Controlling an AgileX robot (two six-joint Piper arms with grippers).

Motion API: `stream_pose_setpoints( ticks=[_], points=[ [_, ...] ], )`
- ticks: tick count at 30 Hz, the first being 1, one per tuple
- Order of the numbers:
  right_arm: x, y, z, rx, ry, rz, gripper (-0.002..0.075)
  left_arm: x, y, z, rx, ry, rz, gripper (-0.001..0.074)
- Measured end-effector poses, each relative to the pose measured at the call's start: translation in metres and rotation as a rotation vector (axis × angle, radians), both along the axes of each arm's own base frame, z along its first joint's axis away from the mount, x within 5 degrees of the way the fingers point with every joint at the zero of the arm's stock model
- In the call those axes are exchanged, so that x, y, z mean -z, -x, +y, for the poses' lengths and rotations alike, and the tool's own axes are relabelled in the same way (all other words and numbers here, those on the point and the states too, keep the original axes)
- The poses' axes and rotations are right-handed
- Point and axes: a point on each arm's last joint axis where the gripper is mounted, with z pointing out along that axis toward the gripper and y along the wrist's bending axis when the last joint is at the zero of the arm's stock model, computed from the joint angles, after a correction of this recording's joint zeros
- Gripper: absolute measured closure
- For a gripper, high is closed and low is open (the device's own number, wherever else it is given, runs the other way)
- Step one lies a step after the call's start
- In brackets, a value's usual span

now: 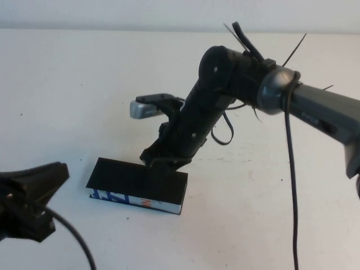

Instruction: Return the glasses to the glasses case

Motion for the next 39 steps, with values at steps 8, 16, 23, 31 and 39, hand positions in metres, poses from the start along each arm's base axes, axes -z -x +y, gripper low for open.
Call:
stream_pose_setpoints(
  ticks=[8, 16, 23, 31, 39],
  points=[
    [-0.101, 0.026, -0.024, 0.002, -0.076, -0.221, 0.0737, -0.043, 0.055, 0.02, -0.13, 0.005, -0.412, 0.0738],
    [-0.175, 0.086, -0.074, 0.09, -0.096, -0.336, 0.0737, -0.052, 0.108, 0.034, -0.197, -0.014, -0.721, 0.0738],
    [-0.179, 0.156, -0.128, 0.173, -0.104, -0.376, 0.0737, -0.03, 0.107, 0.035, -0.207, -0.057, -0.703, 0.0738],
    [-0.145, 0.225, -0.178, 0.232, -0.137, -0.399, 0.0737, 0.024, 0.087, 0.036, -0.245, -0.102, -0.544, 0.0738],
    [-0.13, 0.275, -0.217, 0.325, -0.307, -0.582, 0.0737, 0.06, 0.077, 0.045, -0.35, -0.131, -0.455, 0.0738]
  ],
)
